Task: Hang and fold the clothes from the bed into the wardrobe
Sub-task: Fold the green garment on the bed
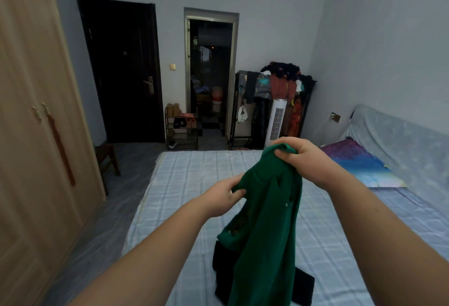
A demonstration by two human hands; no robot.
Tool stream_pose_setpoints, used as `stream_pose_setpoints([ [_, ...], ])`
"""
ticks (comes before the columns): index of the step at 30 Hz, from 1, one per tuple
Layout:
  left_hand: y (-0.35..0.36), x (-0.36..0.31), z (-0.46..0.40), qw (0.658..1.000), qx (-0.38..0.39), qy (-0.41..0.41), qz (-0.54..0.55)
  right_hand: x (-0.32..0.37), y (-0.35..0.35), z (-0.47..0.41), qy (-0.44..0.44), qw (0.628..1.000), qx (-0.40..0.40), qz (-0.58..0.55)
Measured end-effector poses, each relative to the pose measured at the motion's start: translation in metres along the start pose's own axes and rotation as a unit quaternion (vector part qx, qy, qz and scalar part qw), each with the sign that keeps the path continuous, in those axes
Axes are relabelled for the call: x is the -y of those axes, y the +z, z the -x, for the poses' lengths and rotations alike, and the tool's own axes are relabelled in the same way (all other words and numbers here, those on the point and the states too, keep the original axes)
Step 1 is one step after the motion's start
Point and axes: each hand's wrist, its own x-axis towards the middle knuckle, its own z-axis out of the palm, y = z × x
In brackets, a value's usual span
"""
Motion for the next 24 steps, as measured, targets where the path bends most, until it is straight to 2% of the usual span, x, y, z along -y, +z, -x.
stream_pose_setpoints([
  [5, 0.007, -0.017, -0.01, 0.994, 0.108, -0.016, -0.009, -0.002, -0.014, 0.011, 0.015, 0.998, 0.052, -0.041],
  [8, 0.018, -0.026, -0.009, 0.986, 0.166, -0.032, 0.015, -0.006, -0.019, 0.015, 0.017, 0.996, -0.007, -0.091],
  [11, 0.028, -0.021, -0.01, 0.987, 0.146, -0.044, 0.045, -0.013, -0.023, 0.017, 0.021, 0.993, -0.102, -0.061],
  [14, 0.029, -0.014, -0.013, 0.995, 0.082, -0.04, 0.03, -0.025, -0.025, 0.02, 0.044, 0.99, -0.125, -0.045],
  [17, 0.018, -0.016, -0.012, 0.998, 0.052, -0.034, 0.026, -0.035, -0.025, 0.022, 0.061, 0.981, -0.185, -0.012],
  [20, 0.002, -0.027, -0.012, 0.997, 0.05, -0.02, 0.056, -0.048, -0.021, 0.017, 0.06, 0.968, -0.244, 0.014],
  [24, -0.009, -0.04, -0.015, 0.986, 0.03, -0.035, 0.161, -0.054, -0.005, 0.009, 0.079, 0.957, -0.268, 0.071],
])
